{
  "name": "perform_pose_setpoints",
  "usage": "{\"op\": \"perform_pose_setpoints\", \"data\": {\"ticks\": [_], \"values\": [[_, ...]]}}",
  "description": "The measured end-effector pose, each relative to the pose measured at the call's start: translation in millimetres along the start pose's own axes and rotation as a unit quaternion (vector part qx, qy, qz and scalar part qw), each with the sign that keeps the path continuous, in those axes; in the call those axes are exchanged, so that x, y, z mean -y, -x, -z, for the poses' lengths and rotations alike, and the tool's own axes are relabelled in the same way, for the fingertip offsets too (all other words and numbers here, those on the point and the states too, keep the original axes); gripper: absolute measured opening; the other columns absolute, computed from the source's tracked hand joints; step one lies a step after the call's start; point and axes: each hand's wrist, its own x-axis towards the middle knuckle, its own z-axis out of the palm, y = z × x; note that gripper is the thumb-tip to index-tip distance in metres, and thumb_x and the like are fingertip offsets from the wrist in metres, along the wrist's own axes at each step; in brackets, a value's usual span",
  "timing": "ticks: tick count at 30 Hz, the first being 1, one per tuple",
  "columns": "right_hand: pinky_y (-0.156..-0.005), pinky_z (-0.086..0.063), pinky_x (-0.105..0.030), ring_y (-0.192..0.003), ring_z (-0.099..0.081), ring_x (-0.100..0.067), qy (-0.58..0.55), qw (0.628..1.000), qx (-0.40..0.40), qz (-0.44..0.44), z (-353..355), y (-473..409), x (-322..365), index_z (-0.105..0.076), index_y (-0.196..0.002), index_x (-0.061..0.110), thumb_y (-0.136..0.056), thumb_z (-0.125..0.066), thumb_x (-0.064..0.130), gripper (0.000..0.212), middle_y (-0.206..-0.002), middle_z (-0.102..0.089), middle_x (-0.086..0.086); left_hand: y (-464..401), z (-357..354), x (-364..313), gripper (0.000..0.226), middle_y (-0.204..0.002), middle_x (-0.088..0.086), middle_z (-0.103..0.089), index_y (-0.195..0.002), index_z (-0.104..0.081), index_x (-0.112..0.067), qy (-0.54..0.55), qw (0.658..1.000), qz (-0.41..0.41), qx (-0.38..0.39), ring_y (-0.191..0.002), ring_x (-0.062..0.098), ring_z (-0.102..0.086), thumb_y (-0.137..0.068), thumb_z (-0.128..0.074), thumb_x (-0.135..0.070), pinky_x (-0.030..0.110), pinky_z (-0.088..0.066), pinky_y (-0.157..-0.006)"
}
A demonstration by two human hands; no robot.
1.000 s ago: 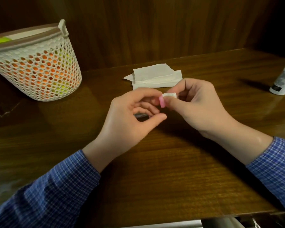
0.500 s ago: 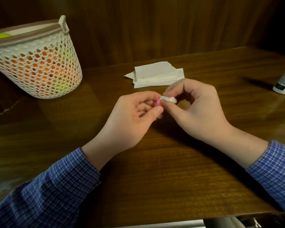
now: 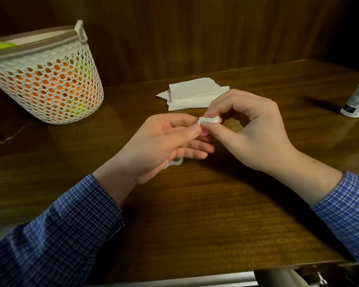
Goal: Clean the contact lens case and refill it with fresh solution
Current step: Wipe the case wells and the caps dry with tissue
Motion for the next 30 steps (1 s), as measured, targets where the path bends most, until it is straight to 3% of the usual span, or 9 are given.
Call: {"op": "perform_pose_setpoints", "data": {"ticks": [4,9,10,15,20,23,26,28,30], "values": [[-0.066,-0.056,-0.022,-0.075,-0.068,-0.013,-0.076,0.980,0.059,-0.172,1.1,-5.2,1.5,-0.081,-0.089,0.018,-0.083,-0.083,0.025,0.010,-0.082,-0.076,0.004,-0.2,-2.8,5.9,0.025,-0.100,0.013,-0.079,-0.115,-0.072,-0.007,-0.110,0.986,-0.087,-0.093,-0.094,0.025,-0.078,-0.090,-0.068,-0.006,0.034,-0.064,-0.081],[-0.057,-0.048,-0.020,-0.057,-0.058,-0.007,-0.408,0.788,0.195,-0.417,6.9,-12.2,-1.0,-0.082,-0.078,0.013,-0.072,-0.078,0.021,0.011,-0.064,-0.070,-0.001,2.9,-7.7,14.1,0.028,-0.104,0.002,-0.076,-0.117,-0.072,-0.006,-0.278,0.932,-0.192,-0.131,-0.094,0.013,-0.077,-0.089,-0.073,0.000,0.024,-0.063,-0.079],[-0.059,-0.049,-0.021,-0.058,-0.058,-0.008,-0.413,0.790,0.190,-0.412,5.6,-11.4,-3.0,-0.081,-0.078,0.012,-0.075,-0.077,0.018,0.008,-0.065,-0.071,-0.002,2.6,-6.8,13.8,0.028,-0.102,0.002,-0.077,-0.117,-0.072,-0.007,-0.277,0.935,-0.182,-0.128,-0.093,0.013,-0.078,-0.090,-0.073,-0.001,0.025,-0.063,-0.078],[-0.069,-0.055,-0.020,-0.079,-0.069,-0.009,-0.074,0.983,0.103,-0.135,-1.4,-1.4,-7.0,-0.081,-0.092,0.018,-0.086,-0.081,0.018,0.006,-0.083,-0.077,0.007,1.8,0.5,10.0,0.026,-0.092,0.008,-0.080,-0.114,-0.073,-0.008,-0.204,0.973,-0.060,-0.085,-0.084,0.021,-0.079,-0.088,-0.070,-0.013,0.030,-0.065,-0.073],[-0.074,-0.058,-0.028,-0.083,-0.070,-0.015,0.030,0.993,0.042,0.105,-2.5,3.0,-8.7,-0.080,-0.098,0.004,-0.088,-0.080,0.007,0.011,-0.090,-0.075,-0.008,2.4,7.1,2.0,0.034,-0.098,0.017,-0.077,-0.114,-0.074,-0.002,-0.016,1.000,0.017,-0.012,-0.087,0.022,-0.076,-0.086,-0.065,-0.018,0.025,-0.062,-0.073],[-0.074,-0.058,-0.029,-0.082,-0.071,-0.021,0.029,0.988,0.018,0.151,-3.4,3.9,-7.6,-0.079,-0.099,0.000,-0.087,-0.081,0.002,0.012,-0.090,-0.074,-0.013,3.2,11.4,-4.4,0.028,-0.095,0.014,-0.075,-0.110,-0.076,-0.002,0.069,0.994,0.074,0.050,-0.083,0.016,-0.074,-0.090,-0.063,-0.018,0.022,-0.060,-0.071],[-0.072,-0.057,-0.023,-0.080,-0.070,-0.015,-0.001,0.998,0.016,0.066,-6.9,3.7,-2.4,-0.080,-0.095,0.007,-0.088,-0.080,0.011,0.008,-0.087,-0.076,-0.005,3.3,9.6,-5.7,0.030,-0.094,0.015,-0.076,-0.111,-0.076,-0.001,0.054,0.996,0.069,0.022,-0.082,0.017,-0.075,-0.087,-0.066,-0.017,0.022,-0.061,-0.069],[-0.067,-0.057,-0.023,-0.075,-0.070,-0.013,-0.069,0.993,0.021,-0.093,-9.7,1.4,-1.5,-0.081,-0.091,0.014,-0.087,-0.081,0.017,0.006,-0.082,-0.077,0.000,3.4,3.8,-1.0,0.028,-0.094,0.013,-0.079,-0.113,-0.075,-0.003,-0.089,0.994,-0.030,-0.058,-0.085,0.019,-0.078,-0.087,-0.071,-0.012,0.024,-0.063,-0.071],[-0.061,-0.056,-0.023,-0.068,-0.067,-0.012,-0.274,0.910,0.077,-0.300,-8.6,-3.9,-2.4,-0.081,-0.088,0.012,-0.082,-0.081,0.016,0.008,-0.078,-0.077,-0.004,4.6,-3.0,6.3,0.026,-0.094,0.005,-0.080,-0.114,-0.075,-0.008,-0.236,0.953,-0.142,-0.126,-0.086,0.016,-0.079,-0.088,-0.075,-0.005,0.027,-0.064,-0.074]]}}
